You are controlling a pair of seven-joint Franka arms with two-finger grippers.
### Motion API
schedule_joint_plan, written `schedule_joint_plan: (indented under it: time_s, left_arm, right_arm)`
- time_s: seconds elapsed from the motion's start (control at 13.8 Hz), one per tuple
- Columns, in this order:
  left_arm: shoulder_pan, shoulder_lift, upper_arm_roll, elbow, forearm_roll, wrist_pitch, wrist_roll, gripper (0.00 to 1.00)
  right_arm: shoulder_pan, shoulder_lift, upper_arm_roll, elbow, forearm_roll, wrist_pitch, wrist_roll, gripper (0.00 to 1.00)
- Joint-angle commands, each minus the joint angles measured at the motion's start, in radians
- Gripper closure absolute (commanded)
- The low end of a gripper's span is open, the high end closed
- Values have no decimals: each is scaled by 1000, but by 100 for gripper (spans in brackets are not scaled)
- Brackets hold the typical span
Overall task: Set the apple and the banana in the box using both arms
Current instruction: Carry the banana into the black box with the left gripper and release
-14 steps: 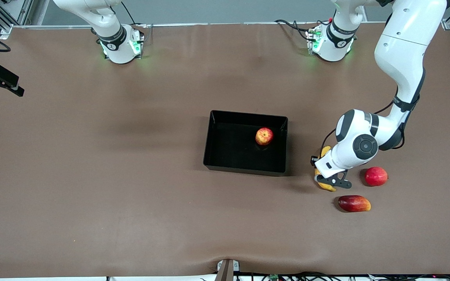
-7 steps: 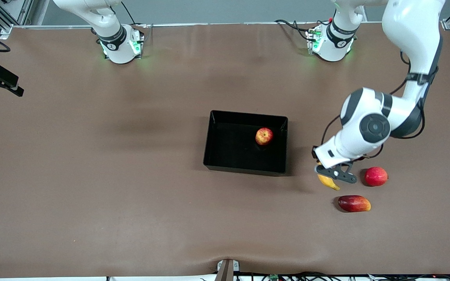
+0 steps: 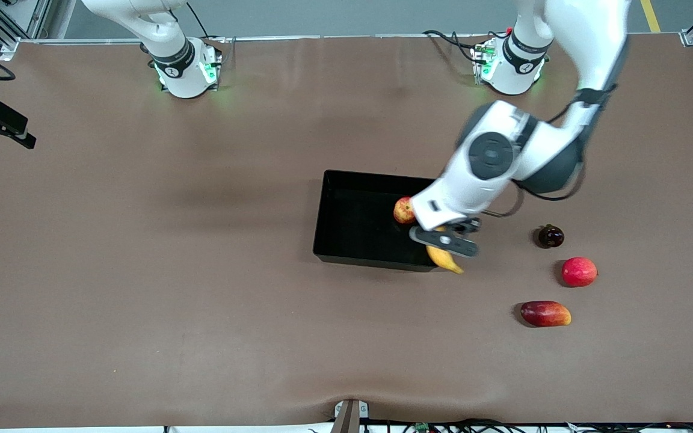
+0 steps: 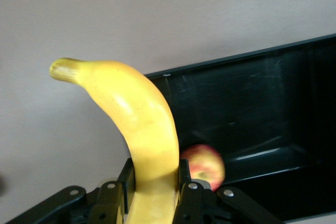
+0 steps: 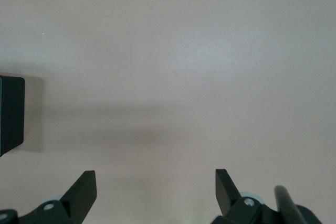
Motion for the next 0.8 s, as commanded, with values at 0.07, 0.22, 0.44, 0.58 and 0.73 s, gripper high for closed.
schedule_joint_plan:
  time_s: [0.07, 0.22, 0.44, 0.58, 0.73]
  left_arm:
    - [-133, 156, 11, 166, 14, -16, -207, 100]
    - [-180, 203, 14, 203, 14, 0, -275, 100]
    - [-236, 234, 39, 206, 17, 41, -339, 100]
    - [-259, 255, 57, 206, 18, 98, -350, 100]
    - [-289, 275, 86, 206, 17, 136, -350, 100]
  right_arm:
    - [-17, 1, 12, 8, -12, -12, 7, 0]
    - [-17, 3, 12, 8, -14, -12, 7, 0]
    - [-17, 1, 12, 8, -12, -12, 7, 0]
    - [-17, 3, 12, 8, -12, -12, 7, 0]
    - [-17, 3, 12, 8, -12, -12, 7, 0]
